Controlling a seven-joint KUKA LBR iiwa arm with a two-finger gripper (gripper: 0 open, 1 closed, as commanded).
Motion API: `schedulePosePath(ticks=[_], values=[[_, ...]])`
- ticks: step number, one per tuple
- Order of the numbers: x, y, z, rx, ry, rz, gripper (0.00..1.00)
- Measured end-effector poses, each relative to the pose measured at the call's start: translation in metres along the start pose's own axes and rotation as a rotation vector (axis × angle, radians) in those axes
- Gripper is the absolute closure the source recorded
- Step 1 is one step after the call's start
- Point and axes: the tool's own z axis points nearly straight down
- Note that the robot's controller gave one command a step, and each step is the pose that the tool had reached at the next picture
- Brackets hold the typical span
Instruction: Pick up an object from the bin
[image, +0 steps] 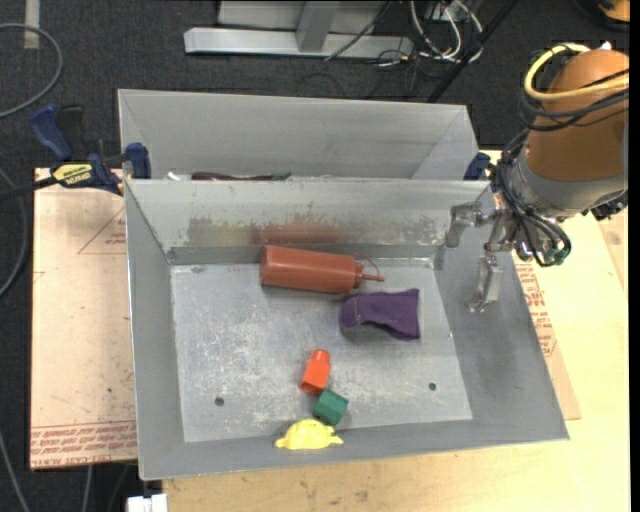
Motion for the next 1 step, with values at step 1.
schedulePosePath(ticks=[1], values=[[-0.001, 0.0005, -0.0051, 0.001, -0.007, -0.003, 0.0]])
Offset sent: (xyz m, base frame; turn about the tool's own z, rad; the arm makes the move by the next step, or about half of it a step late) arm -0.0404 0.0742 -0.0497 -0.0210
